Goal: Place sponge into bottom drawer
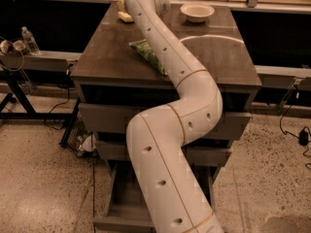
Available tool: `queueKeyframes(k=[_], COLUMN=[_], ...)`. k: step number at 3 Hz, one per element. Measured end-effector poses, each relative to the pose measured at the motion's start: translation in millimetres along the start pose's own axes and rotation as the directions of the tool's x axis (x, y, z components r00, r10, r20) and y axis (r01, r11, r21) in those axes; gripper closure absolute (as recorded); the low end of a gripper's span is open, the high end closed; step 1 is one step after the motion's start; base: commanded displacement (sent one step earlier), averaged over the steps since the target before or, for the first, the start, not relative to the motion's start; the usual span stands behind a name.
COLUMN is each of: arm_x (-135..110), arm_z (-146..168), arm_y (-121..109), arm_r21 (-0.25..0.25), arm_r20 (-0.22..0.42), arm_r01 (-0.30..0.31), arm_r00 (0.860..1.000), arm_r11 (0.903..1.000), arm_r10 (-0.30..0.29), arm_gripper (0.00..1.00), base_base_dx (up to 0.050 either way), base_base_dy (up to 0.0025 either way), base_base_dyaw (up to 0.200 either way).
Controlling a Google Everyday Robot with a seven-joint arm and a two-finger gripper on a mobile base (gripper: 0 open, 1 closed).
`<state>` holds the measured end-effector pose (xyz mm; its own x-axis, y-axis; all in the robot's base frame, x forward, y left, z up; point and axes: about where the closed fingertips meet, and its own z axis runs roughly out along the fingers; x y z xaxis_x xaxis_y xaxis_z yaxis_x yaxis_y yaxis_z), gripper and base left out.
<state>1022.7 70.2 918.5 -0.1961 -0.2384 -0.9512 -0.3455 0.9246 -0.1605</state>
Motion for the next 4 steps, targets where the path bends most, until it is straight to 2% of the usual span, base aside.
queueKeyframes(k=[1, 2, 4], arm_x=[14, 16, 53], arm_z=[11, 12, 38], arm_y=[9, 10, 21], arm_r21=[-0.002, -0.002, -0.004], arm_r20=[-0.015, -0.016, -0.016], arm_r01=[0.023, 0.025, -0.014], arm_r00=[1.0, 1.0, 1.0], arm_r11=[0.9997, 0.9997, 0.9999], arm_r10=[-0.023, -0.025, 0.014], arm_gripper=[0.0, 0.0, 0.0], base_base_dx=[0.0, 0.0, 0.0], base_base_dy=[0.0, 0.0, 0.0], base_base_dyaw=[0.0, 0.0, 0.0])
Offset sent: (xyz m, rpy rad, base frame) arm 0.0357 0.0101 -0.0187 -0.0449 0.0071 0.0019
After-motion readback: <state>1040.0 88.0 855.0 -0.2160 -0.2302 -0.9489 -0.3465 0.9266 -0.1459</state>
